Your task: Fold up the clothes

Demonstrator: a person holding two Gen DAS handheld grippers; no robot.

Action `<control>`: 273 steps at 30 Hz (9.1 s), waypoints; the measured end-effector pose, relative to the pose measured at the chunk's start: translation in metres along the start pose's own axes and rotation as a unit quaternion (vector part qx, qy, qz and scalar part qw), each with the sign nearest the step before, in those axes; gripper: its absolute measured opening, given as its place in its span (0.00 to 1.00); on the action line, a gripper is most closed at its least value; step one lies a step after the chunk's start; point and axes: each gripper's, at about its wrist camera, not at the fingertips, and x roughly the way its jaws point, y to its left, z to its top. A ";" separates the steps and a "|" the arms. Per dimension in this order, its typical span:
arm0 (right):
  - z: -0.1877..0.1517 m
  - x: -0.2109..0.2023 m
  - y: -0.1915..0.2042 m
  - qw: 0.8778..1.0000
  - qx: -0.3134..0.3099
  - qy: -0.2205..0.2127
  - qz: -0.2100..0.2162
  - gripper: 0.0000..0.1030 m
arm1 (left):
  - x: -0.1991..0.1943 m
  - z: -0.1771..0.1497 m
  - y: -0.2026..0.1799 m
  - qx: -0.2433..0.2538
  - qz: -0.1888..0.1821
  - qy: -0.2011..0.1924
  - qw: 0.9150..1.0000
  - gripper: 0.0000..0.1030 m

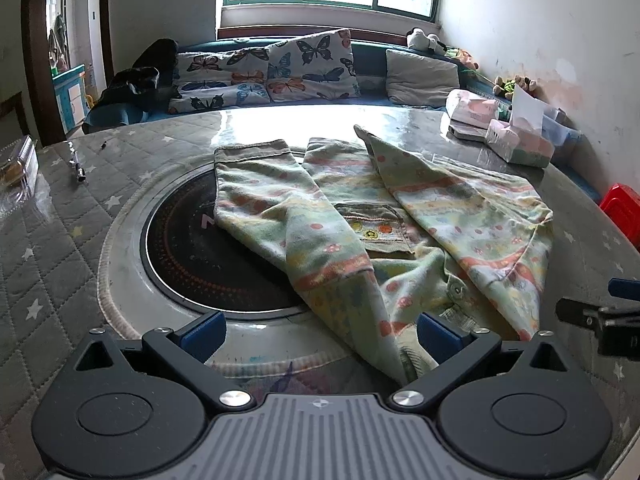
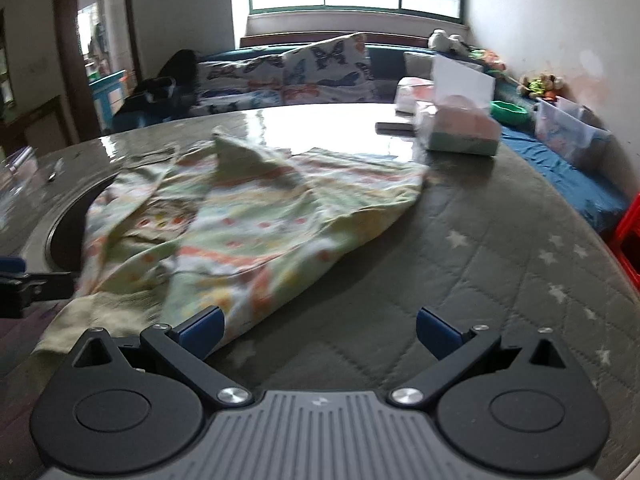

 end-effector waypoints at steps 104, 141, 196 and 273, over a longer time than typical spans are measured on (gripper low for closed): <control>0.044 0.027 0.072 0.996 -0.080 -0.009 0.035 0.99 | 0.027 0.036 0.000 0.023 0.033 -0.001 0.999 1.00; 0.151 0.174 0.086 0.995 -0.084 -0.005 0.047 0.05 | 0.077 0.059 0.014 -0.009 0.008 0.026 1.000 0.76; -0.018 0.015 -0.122 0.983 0.128 0.012 -0.131 0.47 | 0.134 0.129 0.010 -0.008 0.066 0.003 0.998 0.81; -0.008 0.033 -0.092 0.994 0.067 0.015 -0.086 0.72 | -0.051 -0.036 0.244 -0.173 0.283 -0.050 0.942 0.66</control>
